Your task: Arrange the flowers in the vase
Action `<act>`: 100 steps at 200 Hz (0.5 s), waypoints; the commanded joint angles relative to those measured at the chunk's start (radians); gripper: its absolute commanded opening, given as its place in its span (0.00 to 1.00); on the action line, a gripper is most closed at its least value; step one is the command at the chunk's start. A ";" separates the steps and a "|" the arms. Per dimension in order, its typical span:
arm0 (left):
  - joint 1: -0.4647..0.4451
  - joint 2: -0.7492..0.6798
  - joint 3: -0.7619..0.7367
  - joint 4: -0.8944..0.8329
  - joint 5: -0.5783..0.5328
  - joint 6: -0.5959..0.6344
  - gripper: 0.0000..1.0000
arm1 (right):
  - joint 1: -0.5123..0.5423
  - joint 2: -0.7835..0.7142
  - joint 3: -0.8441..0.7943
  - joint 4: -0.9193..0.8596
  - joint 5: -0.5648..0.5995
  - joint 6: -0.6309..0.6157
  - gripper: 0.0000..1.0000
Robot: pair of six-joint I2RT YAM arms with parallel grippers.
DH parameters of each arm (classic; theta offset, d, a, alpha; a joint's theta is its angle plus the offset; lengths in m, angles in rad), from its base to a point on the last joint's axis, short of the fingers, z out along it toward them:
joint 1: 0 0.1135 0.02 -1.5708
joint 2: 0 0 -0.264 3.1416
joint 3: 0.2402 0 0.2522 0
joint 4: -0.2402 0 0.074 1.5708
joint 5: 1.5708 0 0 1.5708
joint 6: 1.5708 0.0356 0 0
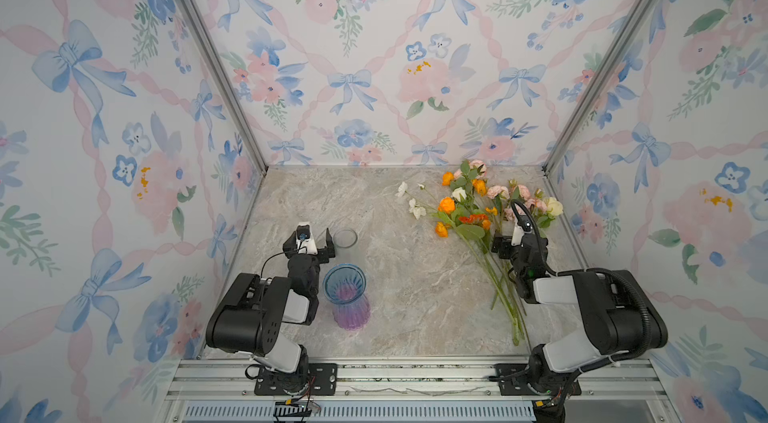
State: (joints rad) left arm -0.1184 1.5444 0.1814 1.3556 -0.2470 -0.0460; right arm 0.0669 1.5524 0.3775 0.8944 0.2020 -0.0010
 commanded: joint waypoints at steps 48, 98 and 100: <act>-0.004 0.013 0.003 0.013 -0.002 -0.004 0.98 | 0.002 -0.006 0.011 0.016 0.005 0.013 0.97; -0.003 0.012 0.002 0.012 -0.003 -0.005 0.98 | 0.005 -0.006 0.012 0.014 0.010 0.009 0.97; -0.003 0.012 0.003 0.013 -0.003 -0.005 0.98 | 0.004 -0.006 0.012 0.014 0.010 0.009 0.97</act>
State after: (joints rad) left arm -0.1181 1.5467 0.1814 1.3556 -0.2470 -0.0460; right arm 0.0673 1.5524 0.3775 0.8944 0.2024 -0.0010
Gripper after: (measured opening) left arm 0.979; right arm 0.969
